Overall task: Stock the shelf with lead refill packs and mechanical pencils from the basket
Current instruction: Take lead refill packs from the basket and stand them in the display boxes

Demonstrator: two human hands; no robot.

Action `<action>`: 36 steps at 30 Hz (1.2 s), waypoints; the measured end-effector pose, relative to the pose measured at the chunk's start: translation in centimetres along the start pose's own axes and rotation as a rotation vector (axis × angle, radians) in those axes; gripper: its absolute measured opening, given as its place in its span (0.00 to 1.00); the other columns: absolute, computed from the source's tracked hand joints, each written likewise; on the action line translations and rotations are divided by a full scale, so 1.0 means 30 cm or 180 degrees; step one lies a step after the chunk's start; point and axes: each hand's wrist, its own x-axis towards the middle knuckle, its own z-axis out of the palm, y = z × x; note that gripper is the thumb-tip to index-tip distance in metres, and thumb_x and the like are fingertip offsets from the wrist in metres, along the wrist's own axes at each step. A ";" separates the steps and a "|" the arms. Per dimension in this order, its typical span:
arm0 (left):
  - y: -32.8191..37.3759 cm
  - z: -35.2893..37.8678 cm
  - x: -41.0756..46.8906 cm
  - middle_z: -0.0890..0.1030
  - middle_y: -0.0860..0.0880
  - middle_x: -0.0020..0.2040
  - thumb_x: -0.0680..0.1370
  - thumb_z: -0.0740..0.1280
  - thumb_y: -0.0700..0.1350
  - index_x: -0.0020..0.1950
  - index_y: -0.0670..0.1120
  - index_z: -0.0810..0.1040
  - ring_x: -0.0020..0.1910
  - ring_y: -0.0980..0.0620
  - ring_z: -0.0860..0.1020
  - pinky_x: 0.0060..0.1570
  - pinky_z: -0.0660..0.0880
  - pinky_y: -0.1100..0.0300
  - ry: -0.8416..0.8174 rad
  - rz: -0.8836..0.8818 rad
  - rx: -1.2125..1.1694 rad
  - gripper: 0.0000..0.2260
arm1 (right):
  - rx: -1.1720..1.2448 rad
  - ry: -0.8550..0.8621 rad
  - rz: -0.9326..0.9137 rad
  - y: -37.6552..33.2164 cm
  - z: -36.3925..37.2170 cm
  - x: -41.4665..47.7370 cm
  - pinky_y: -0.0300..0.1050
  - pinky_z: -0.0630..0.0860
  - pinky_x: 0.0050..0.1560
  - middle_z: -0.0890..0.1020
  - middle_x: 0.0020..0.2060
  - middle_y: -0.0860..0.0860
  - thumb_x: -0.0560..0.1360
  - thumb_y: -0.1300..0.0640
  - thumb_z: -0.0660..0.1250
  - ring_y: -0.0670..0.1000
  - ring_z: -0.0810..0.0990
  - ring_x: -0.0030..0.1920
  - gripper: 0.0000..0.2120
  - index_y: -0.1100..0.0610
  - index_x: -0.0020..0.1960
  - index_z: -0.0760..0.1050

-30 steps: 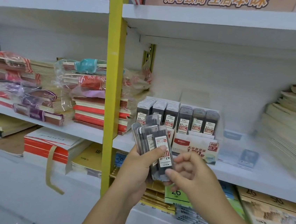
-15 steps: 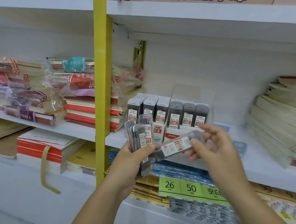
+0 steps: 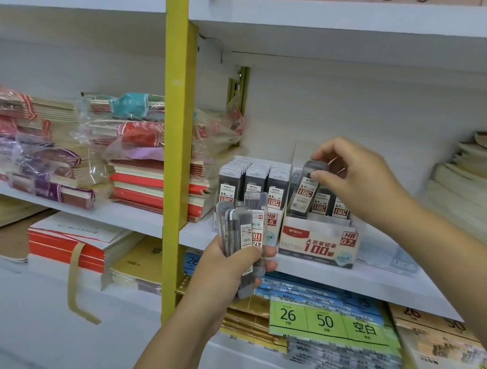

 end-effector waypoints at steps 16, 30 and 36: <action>0.009 0.015 -0.025 0.87 0.48 0.50 0.80 0.68 0.44 0.55 0.56 0.82 0.50 0.47 0.86 0.46 0.81 0.54 -0.0232 0.0082 0.0033 0.08 | 0.1223 -0.0254 0.0510 -0.141 0.107 -0.233 0.29 0.75 0.39 0.81 0.37 0.42 0.74 0.49 0.68 0.38 0.79 0.38 0.08 0.39 0.51 0.76; 0.008 0.012 -0.051 0.87 0.48 0.53 0.73 0.76 0.48 0.51 0.54 0.85 0.52 0.49 0.86 0.46 0.83 0.55 -0.0337 -0.0075 0.0005 0.08 | 0.2220 0.0132 0.1002 -0.100 0.161 -0.343 0.45 0.79 0.46 0.83 0.43 0.46 0.78 0.53 0.66 0.46 0.83 0.45 0.08 0.39 0.49 0.74; 0.022 0.001 -0.046 0.84 0.48 0.37 0.68 0.76 0.57 0.55 0.50 0.85 0.32 0.53 0.78 0.32 0.73 0.61 -0.0025 0.0215 0.0134 0.19 | 0.1893 -0.0842 0.0891 -0.073 0.135 -0.375 0.42 0.77 0.29 0.79 0.44 0.44 0.79 0.54 0.64 0.53 0.81 0.31 0.13 0.35 0.57 0.77</action>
